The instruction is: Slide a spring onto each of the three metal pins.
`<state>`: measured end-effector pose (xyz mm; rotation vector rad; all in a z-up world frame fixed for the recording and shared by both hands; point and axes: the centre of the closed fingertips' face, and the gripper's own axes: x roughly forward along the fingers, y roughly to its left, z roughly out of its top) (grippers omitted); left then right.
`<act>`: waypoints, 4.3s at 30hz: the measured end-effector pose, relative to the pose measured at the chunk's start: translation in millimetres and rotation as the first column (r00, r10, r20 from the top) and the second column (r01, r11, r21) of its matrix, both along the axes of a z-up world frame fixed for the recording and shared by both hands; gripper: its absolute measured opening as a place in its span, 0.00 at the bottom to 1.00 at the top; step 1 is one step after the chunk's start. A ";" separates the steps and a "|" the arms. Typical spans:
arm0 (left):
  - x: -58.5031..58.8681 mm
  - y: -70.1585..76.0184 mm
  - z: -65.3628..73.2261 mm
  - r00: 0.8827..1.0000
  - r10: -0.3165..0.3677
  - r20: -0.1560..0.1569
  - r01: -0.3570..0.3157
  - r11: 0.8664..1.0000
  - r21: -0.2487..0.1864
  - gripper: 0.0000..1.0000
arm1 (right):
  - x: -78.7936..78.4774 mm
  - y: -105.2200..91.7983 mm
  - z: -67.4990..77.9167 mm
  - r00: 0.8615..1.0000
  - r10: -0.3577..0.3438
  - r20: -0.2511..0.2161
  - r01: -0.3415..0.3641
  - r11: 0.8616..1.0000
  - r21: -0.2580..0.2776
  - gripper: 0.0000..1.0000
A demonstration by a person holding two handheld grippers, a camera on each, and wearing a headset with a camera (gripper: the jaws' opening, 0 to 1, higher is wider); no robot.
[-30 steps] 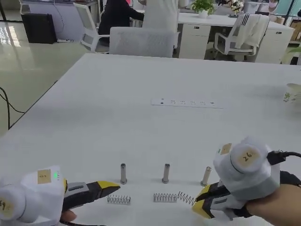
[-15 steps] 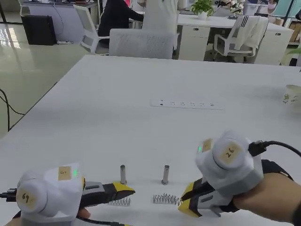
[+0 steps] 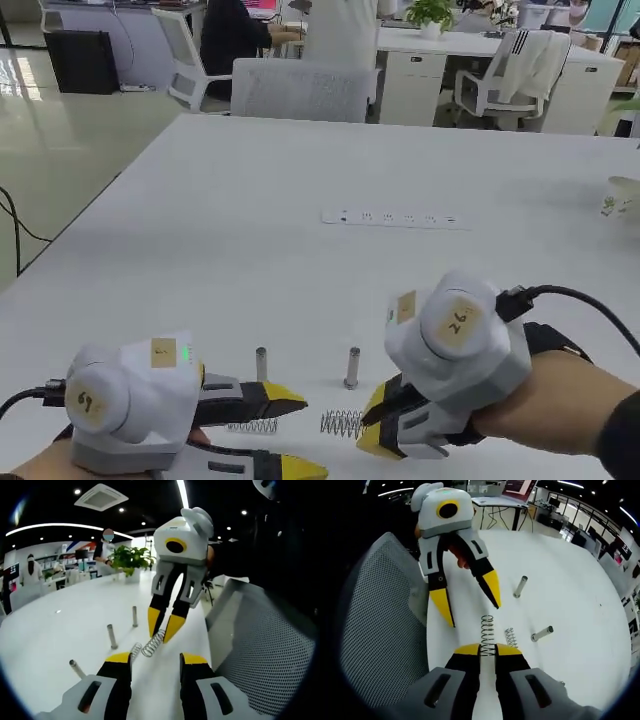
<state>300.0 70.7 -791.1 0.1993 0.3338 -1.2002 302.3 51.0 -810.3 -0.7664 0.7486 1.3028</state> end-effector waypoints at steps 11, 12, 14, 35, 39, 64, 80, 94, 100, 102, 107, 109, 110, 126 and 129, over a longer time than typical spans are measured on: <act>-2.9 -6.6 -1.9 0.999 -0.044 0.012 0.044 0.999 0.015 0.19 | -9.1 5.8 2.9 0.998 0.070 0.005 -0.070 0.998 0.004 0.08; -3.7 -6.8 -2.2 0.999 -0.048 0.012 0.048 0.999 0.016 0.18 | -10.5 6.6 3.4 0.997 0.080 0.004 -0.080 0.997 0.007 0.08; -4.2 -6.9 -2.5 0.998 -0.054 0.018 0.054 0.998 0.020 0.16 | -11.7 7.1 4.1 0.996 0.089 0.003 -0.089 0.996 0.008 0.08; -8.9 -8.0 -3.4 0.993 -0.097 0.061 0.094 0.995 0.042 0.03 | -17.6 8.1 14.9 0.993 0.117 -0.004 -0.117 0.992 0.048 0.08; -9.5 -8.2 -3.1 0.992 -0.103 0.071 0.100 0.994 0.049 0.03 | -17.4 7.6 12.1 0.995 0.101 -0.020 -0.100 0.993 0.060 0.08; -9.2 -6.2 -0.6 0.994 -0.084 0.069 0.082 0.996 0.035 0.03 | -16.1 8.8 22.2 0.997 0.072 -0.030 -0.068 0.991 0.112 0.08; -11.6 -9.9 -4.3 0.993 -0.095 0.069 0.092 0.994 0.050 0.02 | -25.9 29.7 37.0 0.992 0.127 0.000 -0.126 0.985 0.117 0.09; -13.4 -16.1 2.4 0.991 -0.106 0.080 0.104 0.994 0.028 0.02 | -25.9 28.7 27.6 0.991 0.133 -0.012 -0.132 0.988 0.082 0.09; -12.4 -15.6 0.8 0.992 -0.100 0.080 0.099 0.995 0.025 0.03 | -24.9 28.5 27.0 0.991 0.131 -0.010 -0.130 0.989 0.076 0.08; -11.4 -15.2 1.1 0.993 -0.096 0.075 0.094 0.995 0.020 0.03 | -24.3 28.8 27.4 0.992 0.126 -0.010 -0.125 0.989 0.078 0.08; -9.5 -13.9 2.0 0.995 -0.080 0.067 0.080 0.997 0.012 0.09 | -22.9 27.7 28.3 0.993 0.120 -0.005 -0.119 0.990 0.076 0.08; -9.6 -13.1 2.0 0.995 -0.077 0.063 0.076 0.997 0.009 0.10 | -22.1 26.4 27.9 0.994 0.114 -0.004 -0.113 0.991 0.072 0.08; -9.5 -12.8 1.9 0.995 -0.074 0.060 0.074 0.997 0.008 0.11 | -21.7 25.7 27.5 0.994 0.112 -0.002 -0.112 0.991 0.070 0.08; -2.0 4.5 -4.7 0.999 0.041 -0.005 -0.041 0.999 -0.011 0.47 | -16.2 14.4 23.7 0.997 0.082 -0.006 -0.082 0.995 0.052 0.08; 0.2 8.9 -7.1 0.998 0.067 -0.020 -0.067 0.998 -0.010 0.55 | -14.9 12.7 23.6 0.997 0.078 -0.003 -0.078 0.996 0.049 0.08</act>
